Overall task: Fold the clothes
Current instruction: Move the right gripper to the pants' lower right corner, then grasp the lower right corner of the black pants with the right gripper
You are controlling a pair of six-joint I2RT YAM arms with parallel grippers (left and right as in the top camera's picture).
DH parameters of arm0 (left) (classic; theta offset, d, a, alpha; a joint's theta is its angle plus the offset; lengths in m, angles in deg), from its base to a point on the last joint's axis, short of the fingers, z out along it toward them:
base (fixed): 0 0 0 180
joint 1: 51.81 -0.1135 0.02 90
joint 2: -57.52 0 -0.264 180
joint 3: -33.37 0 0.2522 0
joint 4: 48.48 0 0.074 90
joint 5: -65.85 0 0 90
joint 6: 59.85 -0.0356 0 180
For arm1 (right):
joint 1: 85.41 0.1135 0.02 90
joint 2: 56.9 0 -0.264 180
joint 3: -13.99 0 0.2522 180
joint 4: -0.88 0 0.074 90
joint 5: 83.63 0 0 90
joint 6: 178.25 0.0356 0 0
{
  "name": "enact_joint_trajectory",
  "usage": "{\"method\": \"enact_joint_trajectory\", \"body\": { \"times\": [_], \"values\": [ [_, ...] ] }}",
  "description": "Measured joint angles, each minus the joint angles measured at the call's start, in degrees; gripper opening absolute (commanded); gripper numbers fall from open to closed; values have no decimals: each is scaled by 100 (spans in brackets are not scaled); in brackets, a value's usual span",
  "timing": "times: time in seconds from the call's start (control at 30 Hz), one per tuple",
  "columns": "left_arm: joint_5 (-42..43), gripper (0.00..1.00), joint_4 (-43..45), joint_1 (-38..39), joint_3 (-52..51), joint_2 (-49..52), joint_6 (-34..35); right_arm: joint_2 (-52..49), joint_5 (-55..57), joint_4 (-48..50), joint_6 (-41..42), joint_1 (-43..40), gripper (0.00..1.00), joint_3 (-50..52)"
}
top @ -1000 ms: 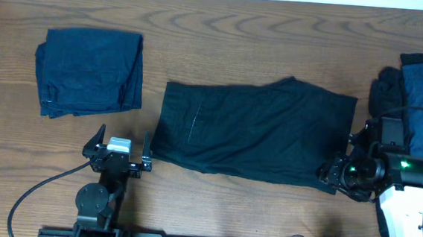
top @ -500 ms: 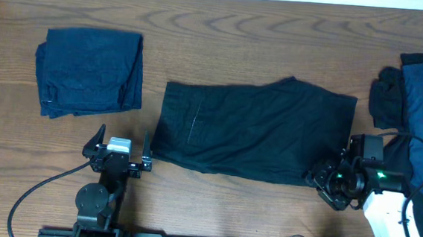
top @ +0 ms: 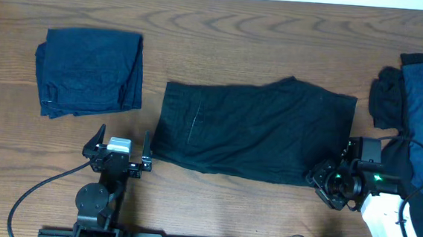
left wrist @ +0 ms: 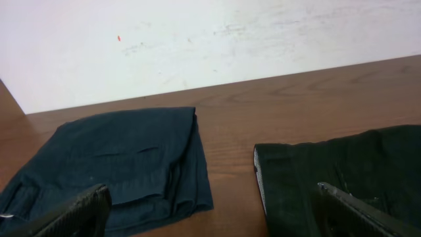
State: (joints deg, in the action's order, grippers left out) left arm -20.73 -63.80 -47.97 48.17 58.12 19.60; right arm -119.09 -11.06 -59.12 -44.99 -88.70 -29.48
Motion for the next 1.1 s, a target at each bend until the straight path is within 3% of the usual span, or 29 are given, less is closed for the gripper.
{"method": "enact_joint_trajectory", "body": {
  "times": [0.2, 0.5, 0.83, 1.1],
  "values": [
    [0, 98, -2, 0, 0, 0, 0, 0, 68, -101, 13, 0, 58, 46],
    [0, 98, 0, 0, 0, 0, 0, 0, 289, 619, 22, -2, 56, 501],
    [0, 98, 0, 0, 0, 0, 0, 0, 378, 997, 66, -2, 47, 579],
    [0, 98, 0, 0, 0, 0, 0, 0, 219, 1285, 87, -7, 47, 581]
  ]
}}
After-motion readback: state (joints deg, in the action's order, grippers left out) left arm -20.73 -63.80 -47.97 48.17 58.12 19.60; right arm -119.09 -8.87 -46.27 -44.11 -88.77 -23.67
